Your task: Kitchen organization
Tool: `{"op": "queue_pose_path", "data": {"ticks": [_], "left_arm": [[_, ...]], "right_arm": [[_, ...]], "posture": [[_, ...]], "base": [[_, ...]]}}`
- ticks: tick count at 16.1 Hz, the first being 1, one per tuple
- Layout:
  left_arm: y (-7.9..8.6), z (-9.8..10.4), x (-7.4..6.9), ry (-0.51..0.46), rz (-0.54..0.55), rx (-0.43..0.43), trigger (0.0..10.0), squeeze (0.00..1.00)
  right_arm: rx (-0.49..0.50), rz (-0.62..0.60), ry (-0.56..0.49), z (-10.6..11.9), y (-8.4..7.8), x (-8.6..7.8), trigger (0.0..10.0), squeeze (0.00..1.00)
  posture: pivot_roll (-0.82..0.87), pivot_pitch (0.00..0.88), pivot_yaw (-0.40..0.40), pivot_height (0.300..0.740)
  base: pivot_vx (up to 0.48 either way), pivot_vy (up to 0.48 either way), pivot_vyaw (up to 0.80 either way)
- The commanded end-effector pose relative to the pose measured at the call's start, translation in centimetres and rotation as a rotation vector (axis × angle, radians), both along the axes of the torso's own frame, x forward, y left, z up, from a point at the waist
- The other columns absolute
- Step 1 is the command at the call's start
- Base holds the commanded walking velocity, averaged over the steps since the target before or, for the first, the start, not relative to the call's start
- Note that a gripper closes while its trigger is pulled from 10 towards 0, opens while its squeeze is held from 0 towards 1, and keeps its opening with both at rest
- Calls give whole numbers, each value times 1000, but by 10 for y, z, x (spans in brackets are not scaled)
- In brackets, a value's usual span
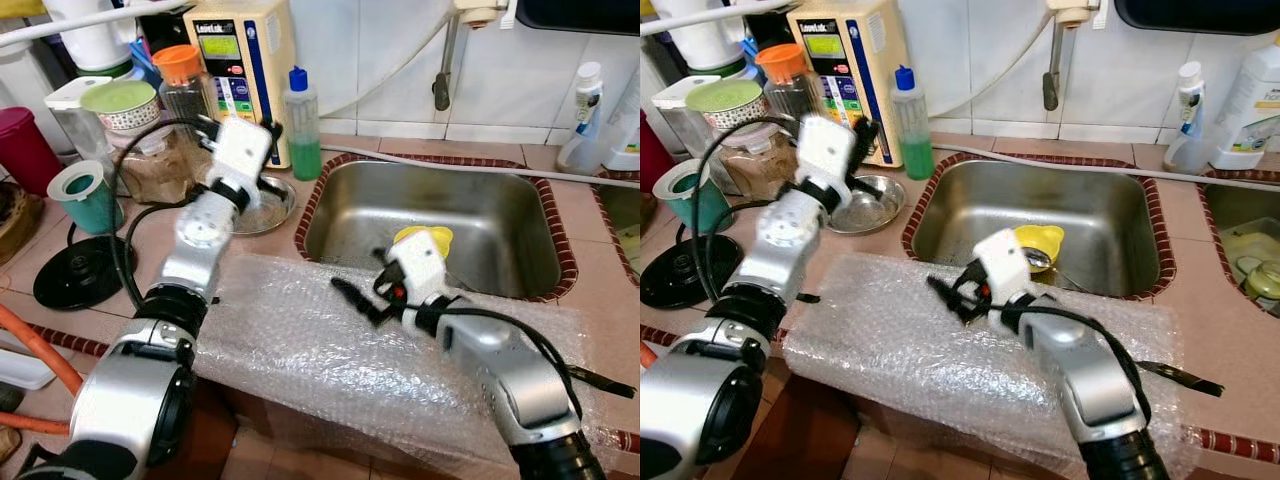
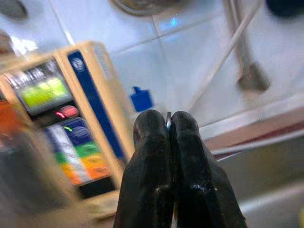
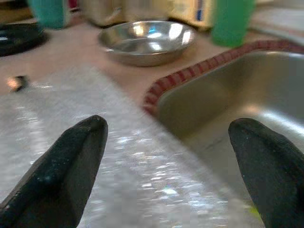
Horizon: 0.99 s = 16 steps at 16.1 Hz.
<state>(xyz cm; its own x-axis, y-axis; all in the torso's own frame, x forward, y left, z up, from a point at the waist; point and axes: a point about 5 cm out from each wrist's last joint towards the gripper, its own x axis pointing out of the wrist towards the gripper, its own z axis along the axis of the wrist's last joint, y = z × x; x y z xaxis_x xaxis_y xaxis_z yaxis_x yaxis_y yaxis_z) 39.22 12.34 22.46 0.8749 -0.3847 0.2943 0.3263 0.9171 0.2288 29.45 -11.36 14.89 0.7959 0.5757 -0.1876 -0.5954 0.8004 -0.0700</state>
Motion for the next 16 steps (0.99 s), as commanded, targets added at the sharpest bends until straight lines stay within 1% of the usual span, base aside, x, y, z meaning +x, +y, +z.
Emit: {"op": "queue_pose_path", "data": {"ticks": [1, 2, 4, 6, 7, 8, 10, 12, 13, 16], "left_arm": [[-1, 4, -2, 29, -67, -59, 0, 0], [-8, 5, -6, 85, -163, -145, 0, 0], [-16, 3, -10, 117, -222, -166, 0, 0], [-27, 2, -15, 155, -294, -217, 0, 0], [-33, 3, -19, 192, -349, -245, 0, 0], [-42, 2, -24, 222, -410, -244, 0, 0], [-52, 2, -31, 270, -491, -257, 0, 0], [-59, 2, -36, 287, -539, -251, 0, 0], [-67, 3, -41, 297, -570, -253, 0, 0], [-74, 4, -47, 313, -596, -256, 0, 0]], "right_arm": [[-13, -29, -47, 6, -5, 6, 10000, 0], [-49, -57, -104, 12, -13, 12, 10000, 0], [-101, -57, -151, 16, -18, 17, 10000, 0], [-117, -63, -193, 22, -23, 24, 10000, 0], [-132, -51, -207, 23, -26, 26, 10000, 0], [-182, -23, -233, 24, -28, 28, 10000, 0], [-193, 8, -246, 25, -30, 32, 10000, 0], [-198, 28, -255, 26, -30, 36, 10000, 0], [-206, 37, -265, 27, -29, 42, 10000, 0], [-199, 72, -262, 27, -26, 47, 10000, 0]], "posture": [[-24, 0, 98, 740], [-21, 0, 96, 740], [-21, 0, 97, 740], [-22, 0, 98, 740], [-25, 0, 100, 740], [-27, 0, 101, 740], [-28, 0, 100, 740], [-29, 0, 96, 740], [-28, 0, 93, 740], [-22, 0, 85, 740]], "base": [[0, 0, 0], [0, 0, 0], [0, 0, 0], [0, 0, 0], [0, 0, 0], [0, 0, 0], [0, 0, 0], [0, 0, 0], [0, 0, 0], [0, 0, 0]]}}
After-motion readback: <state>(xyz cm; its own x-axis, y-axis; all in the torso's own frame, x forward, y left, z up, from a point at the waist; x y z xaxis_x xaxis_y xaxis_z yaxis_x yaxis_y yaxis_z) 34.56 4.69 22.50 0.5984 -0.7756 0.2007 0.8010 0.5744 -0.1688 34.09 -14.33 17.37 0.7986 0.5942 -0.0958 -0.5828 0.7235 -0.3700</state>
